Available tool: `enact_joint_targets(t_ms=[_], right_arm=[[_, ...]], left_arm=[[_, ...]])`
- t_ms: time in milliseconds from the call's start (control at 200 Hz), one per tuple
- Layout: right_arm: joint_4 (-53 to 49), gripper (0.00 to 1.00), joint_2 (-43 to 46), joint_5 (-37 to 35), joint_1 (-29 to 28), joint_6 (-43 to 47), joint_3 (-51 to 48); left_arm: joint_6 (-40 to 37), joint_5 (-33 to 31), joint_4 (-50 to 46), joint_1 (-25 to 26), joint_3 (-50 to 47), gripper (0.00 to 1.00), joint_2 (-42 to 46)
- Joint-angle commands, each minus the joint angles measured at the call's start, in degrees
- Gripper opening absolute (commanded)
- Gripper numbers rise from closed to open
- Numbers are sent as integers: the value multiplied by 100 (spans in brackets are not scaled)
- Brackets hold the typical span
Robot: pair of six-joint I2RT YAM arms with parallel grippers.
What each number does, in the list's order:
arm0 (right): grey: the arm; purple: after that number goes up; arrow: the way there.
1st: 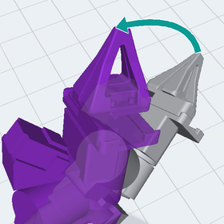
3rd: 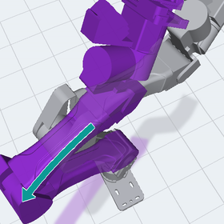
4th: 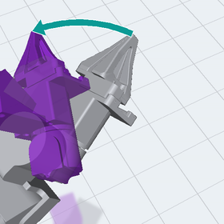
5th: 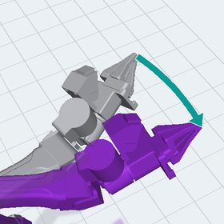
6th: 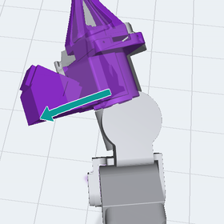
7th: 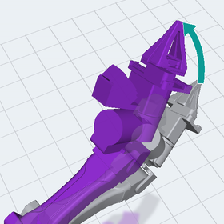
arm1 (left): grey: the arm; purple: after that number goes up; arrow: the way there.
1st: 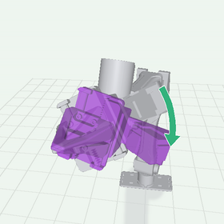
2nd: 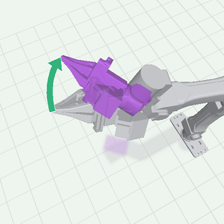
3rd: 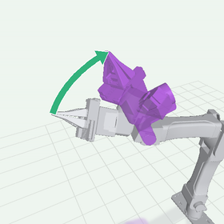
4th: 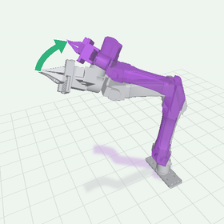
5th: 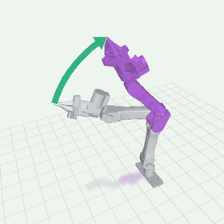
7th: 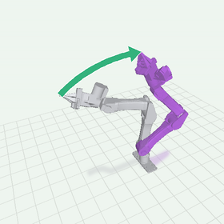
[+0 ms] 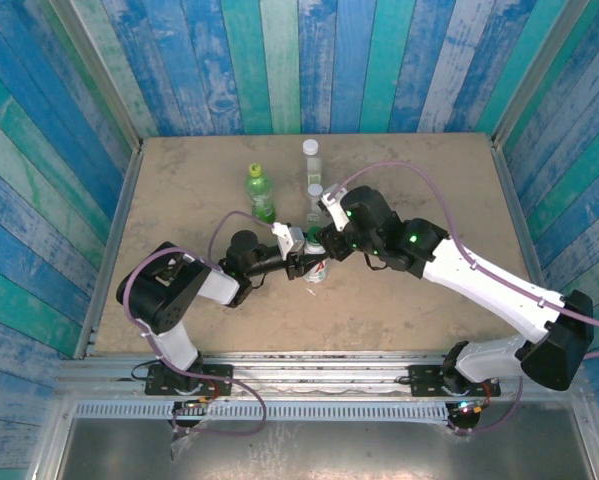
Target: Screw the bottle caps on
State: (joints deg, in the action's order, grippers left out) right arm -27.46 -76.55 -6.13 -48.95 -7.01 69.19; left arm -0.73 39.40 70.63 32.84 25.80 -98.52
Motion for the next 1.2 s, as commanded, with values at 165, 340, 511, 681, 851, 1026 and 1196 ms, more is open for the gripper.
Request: enact_joint_targets(t_ms=[165, 340, 511, 681, 851, 1026, 1196], right_arm=[[-28, 50, -410, 396, 288, -56, 102], [-172, 46, -501, 602, 334, -49, 128], [-186, 44, -509, 733, 376, -82, 35], [-317, 38, -613, 1206, 412, -122, 47], [-660, 25, -872, 2039, 745, -535, 225], [-699, 14, -802, 2494, 820, -618, 52], [-591, 11, -492, 3289, 815, -573, -318]], left_arm=[[-93, 103, -191, 30, 26, 50, -194], [-109, 94, -191, 35, 32, 50, -206], [-98, 86, -168, 30, 30, 50, -233], [-111, 83, -177, 30, 22, 50, -226], [136, 102, 101, 29, 5, 49, -319], [124, 52, 101, 32, -5, 49, -298], [92, -21, 87, 35, -29, 48, -242]])
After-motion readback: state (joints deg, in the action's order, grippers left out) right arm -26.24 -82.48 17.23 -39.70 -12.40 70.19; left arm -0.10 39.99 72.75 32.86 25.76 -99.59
